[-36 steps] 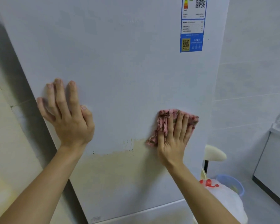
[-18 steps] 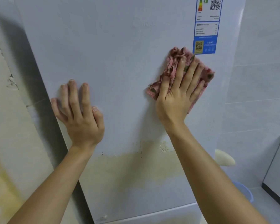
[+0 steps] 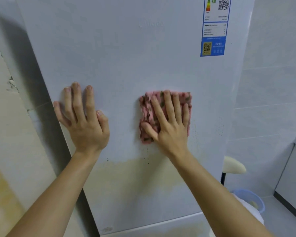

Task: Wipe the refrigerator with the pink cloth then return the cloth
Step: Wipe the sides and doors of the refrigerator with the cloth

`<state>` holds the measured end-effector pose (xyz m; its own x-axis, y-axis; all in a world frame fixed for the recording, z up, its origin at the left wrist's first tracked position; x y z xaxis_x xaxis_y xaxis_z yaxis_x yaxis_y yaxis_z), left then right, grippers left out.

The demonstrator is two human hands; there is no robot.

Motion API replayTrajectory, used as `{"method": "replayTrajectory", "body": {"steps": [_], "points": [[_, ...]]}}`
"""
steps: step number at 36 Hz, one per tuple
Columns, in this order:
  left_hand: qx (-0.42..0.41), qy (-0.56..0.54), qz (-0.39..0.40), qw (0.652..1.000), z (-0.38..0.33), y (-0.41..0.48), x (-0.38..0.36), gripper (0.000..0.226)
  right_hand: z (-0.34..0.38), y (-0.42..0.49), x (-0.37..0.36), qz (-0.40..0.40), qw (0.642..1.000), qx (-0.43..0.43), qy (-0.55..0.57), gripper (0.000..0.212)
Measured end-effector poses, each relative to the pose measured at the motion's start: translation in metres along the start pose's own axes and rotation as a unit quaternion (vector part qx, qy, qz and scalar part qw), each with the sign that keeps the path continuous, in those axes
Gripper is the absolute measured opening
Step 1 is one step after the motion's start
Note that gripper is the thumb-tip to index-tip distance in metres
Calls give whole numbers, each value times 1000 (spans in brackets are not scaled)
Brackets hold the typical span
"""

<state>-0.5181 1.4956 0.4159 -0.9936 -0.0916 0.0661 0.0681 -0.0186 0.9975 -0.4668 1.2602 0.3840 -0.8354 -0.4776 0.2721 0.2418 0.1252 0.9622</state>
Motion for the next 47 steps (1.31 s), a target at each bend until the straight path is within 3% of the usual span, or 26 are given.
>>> {"method": "replayTrajectory", "body": {"steps": [9,18,23,33,39,47], "points": [[0,-12,5,1000,1,0,2,55,43,66,7,-36,992,-116,21,64],[-1,-38,26,999,2,0,7,56,72,-51,-23,62,998,-1,29,64],[-11,-45,41,998,6,0,14,57,73,-67,-28,91,996,8,19,63],[-33,-46,66,996,21,4,21,58,98,54,-3,1,998,-18,54,56],[-41,-44,64,996,26,3,21,57,104,51,-6,-16,999,-17,45,56],[-34,-85,82,992,32,-10,29,60,98,-70,-34,97,993,63,26,62]]}}
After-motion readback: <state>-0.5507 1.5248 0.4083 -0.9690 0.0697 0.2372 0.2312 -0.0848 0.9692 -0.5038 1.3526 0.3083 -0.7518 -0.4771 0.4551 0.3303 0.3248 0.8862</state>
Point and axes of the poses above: each hand's wrist, its own y-axis towards the middle knuckle, its own x-axis out of the back of the hand, z = x × y, the point moved 2 cm from there along y, towards the middle knuckle, and after that the axes turned 7 degrees about z, right-handed, at the moved point
